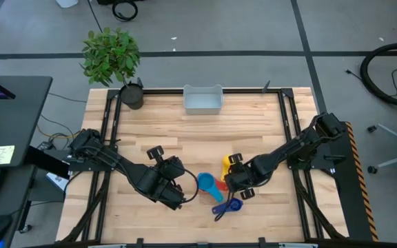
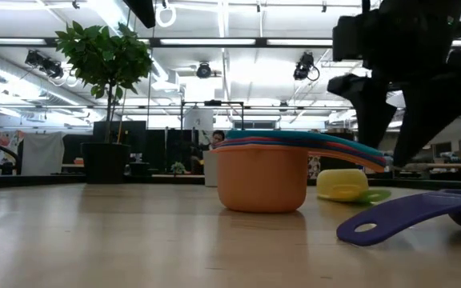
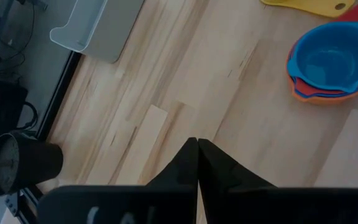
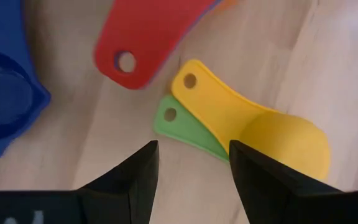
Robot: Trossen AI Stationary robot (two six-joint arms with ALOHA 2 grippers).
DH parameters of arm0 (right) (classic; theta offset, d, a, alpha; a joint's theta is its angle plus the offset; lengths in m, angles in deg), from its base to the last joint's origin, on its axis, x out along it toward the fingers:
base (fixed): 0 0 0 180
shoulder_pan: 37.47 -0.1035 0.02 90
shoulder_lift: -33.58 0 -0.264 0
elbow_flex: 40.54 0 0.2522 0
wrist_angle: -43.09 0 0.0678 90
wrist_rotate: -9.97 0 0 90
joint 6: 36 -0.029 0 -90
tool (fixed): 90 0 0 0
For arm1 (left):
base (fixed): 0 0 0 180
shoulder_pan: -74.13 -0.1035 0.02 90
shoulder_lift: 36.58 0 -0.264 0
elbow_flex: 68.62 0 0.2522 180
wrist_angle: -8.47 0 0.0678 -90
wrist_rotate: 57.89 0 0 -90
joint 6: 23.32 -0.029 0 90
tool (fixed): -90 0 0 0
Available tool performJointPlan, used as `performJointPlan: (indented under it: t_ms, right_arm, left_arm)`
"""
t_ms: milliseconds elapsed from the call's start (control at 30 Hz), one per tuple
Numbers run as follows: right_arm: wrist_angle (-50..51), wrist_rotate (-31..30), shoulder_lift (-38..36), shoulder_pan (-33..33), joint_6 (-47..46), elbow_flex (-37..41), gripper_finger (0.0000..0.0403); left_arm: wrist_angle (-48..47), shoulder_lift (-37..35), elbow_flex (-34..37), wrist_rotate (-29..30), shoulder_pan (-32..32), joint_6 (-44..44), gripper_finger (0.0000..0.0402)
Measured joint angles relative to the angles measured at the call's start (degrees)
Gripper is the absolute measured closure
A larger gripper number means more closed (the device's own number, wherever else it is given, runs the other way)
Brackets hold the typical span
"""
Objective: Nest measuring cups in basket
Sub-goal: Put the stacked measuring cups into the gray bin
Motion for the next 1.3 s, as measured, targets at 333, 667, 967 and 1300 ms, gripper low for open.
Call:
performJointPlan:
  t_ms: [333, 667, 967, 1300]
  right_arm:
    - [-4.96, 1.42, 0.07, -0.22, -2.6, 3.1, 0.0209]
    - [-8.48, -1.44, 0.07, -1.45, 0.82, 3.1, 0.0242]
    - [-10.86, 2.54, 0.11, -2.0, 1.03, 5.81, 0.0249]
    - [-16.99, -3.23, 0.11, -2.05, 1.45, 9.74, 0.0252]
  left_arm:
    - [0.02, 0.0, 0.0, 0.0, 0.0, -0.07, 0.0395]
    - [0.04, 0.0, 0.0, 0.0, 0.0, 0.08, 0.0395]
    - [0.07, 0.0, 0.0, 0.0, -0.01, 0.11, 0.0395]
    - [0.04, 0.0, 0.0, -0.01, -0.01, 0.09, 0.0395]
